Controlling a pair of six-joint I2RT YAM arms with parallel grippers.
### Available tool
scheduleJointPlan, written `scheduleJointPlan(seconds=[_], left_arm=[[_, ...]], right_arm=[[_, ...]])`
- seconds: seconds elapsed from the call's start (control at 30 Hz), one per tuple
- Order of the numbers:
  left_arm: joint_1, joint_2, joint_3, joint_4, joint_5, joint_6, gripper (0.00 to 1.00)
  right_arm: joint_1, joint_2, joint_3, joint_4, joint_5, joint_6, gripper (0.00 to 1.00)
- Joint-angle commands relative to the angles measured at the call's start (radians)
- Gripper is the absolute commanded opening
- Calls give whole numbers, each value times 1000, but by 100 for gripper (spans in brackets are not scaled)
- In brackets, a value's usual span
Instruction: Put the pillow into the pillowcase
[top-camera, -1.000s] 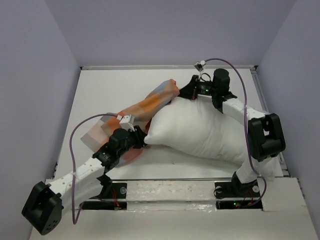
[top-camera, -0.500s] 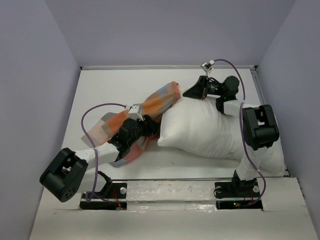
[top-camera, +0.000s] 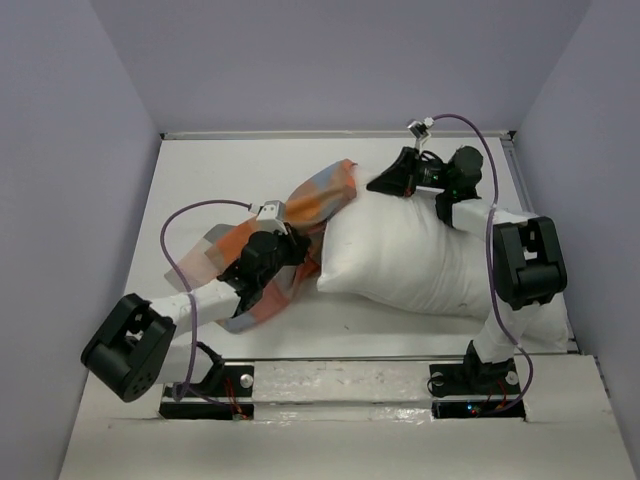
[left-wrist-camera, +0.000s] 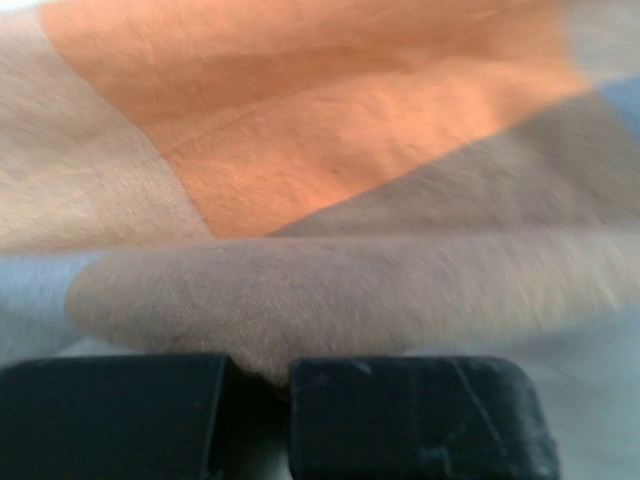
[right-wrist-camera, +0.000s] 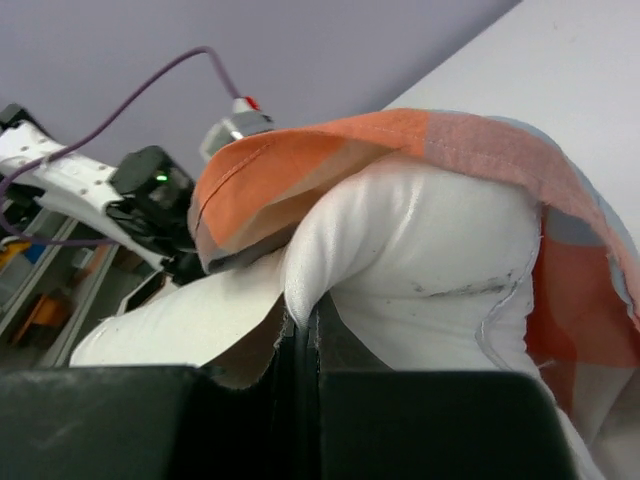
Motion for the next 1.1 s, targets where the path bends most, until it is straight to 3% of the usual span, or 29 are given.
scheduleJointPlan(seconds=[0.0, 0.03, 0.1, 0.37, 0.57, 0.8, 1.07], left_arm=[[-4, -215, 3, -110, 45, 23, 0], [-5, -289, 12, -150, 74, 32, 0], [-4, -353, 28, -265, 116, 38, 0], [-13, -509, 71, -571, 202, 50, 0], [-51, -552, 115, -769, 121, 56, 0], [-61, -551, 200, -694, 231, 53, 0], [-73, -421, 256, -544, 369, 23, 0]], right_arm=[[50, -149, 83, -507, 231, -483, 0], [96, -171, 133, -729, 306, -675, 0], [122, -173, 152, -795, 436, -740, 0], [144, -190, 148, -716, 818, -662, 0], [164, -231, 149, -706, 1130, -677, 0], [242, -259, 91, -624, 1322, -767, 0], [375, -300, -73, -519, 1383, -756, 0]])
